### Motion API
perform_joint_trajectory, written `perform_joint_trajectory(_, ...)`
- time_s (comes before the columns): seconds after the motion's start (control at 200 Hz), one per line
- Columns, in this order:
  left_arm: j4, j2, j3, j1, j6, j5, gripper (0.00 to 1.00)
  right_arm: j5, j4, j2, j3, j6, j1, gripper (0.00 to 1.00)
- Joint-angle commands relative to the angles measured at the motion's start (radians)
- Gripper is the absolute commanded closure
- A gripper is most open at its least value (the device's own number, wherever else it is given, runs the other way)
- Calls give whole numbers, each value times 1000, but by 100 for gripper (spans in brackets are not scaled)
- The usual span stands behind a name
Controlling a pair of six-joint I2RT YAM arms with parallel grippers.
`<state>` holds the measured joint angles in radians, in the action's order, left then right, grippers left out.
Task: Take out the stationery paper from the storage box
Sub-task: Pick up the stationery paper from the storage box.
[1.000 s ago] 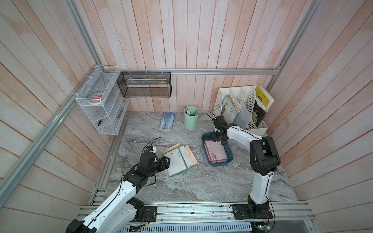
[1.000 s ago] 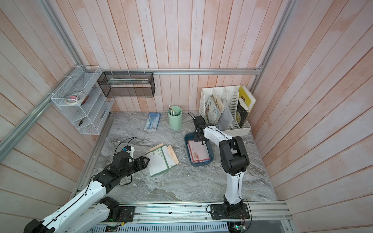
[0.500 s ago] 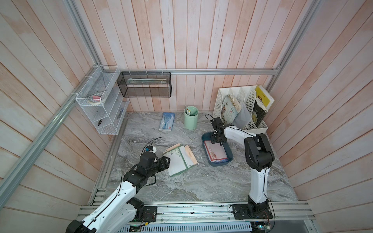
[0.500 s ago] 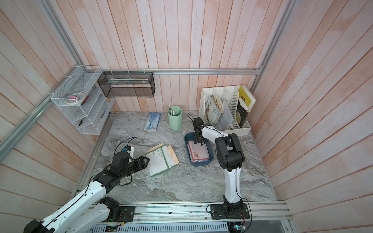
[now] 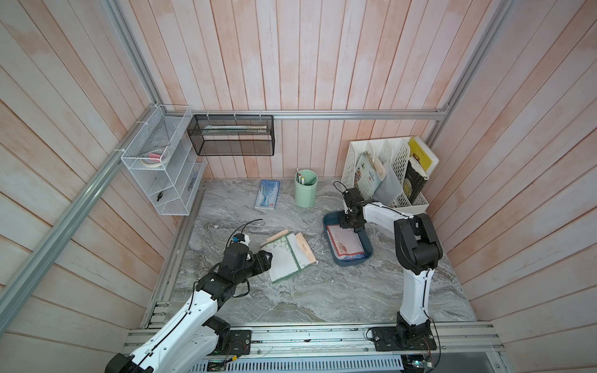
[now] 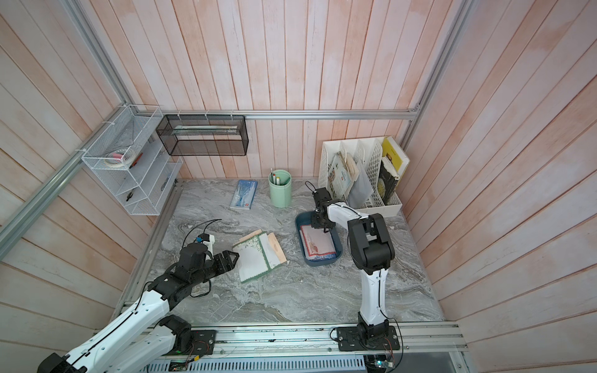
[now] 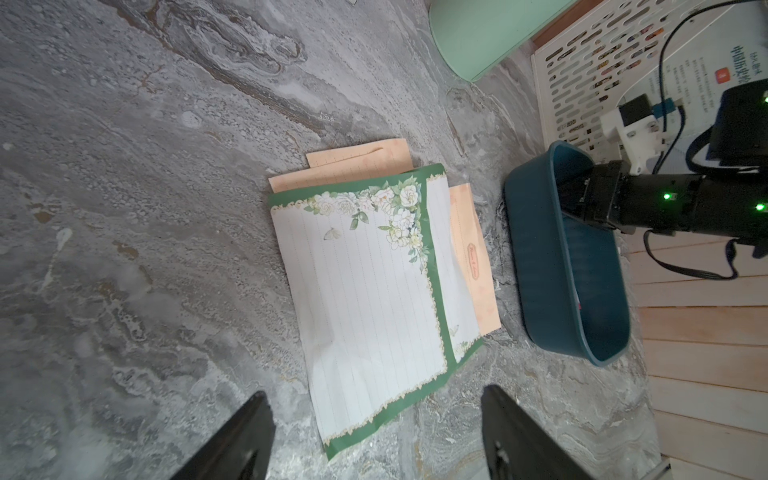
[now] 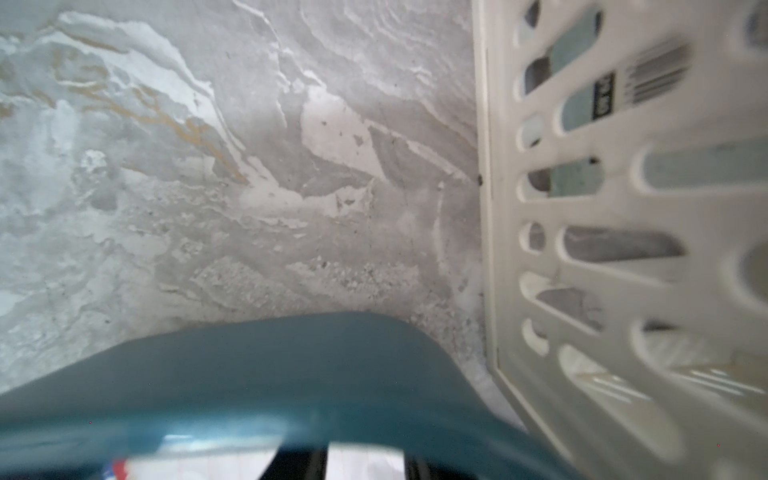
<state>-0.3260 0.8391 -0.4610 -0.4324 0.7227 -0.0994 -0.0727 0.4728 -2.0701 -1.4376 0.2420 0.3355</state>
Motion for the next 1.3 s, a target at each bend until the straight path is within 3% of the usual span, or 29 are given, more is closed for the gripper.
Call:
perform_joint_trajectory(0.0, -11, -12, 13, -1, -9, 12, 19, -27, 89, -88, 67, 2, -19, 75)
perform_joint_trajectory(0.205, -15, -17, 18, -1, -9, 14, 19, -23, 95, -89, 74, -4, -23, 81)
perform_joint_trajectory(0.395, -19, -21, 19, -1, -11, 17, 19, -29, 98, -81, 77, -6, -23, 100)
perform_joint_trajectory(0.595, -16, -19, 13, -2, -14, 16, 19, -35, 99, -27, 80, -5, -20, 100)
perform_joint_trajectory(0.88, 17, 12, -45, -2, -25, -14, 19, -80, 137, 207, 67, 3, 20, 100)
perform_joint_trajectory(1.175, 132, 100, -95, -7, -20, -121, 19, -95, 180, 362, 57, 3, 55, 100)
perform_joint_trajectory(1.295, 252, 125, -100, -14, -9, -220, 19, -96, 193, 405, 49, 3, 66, 100)
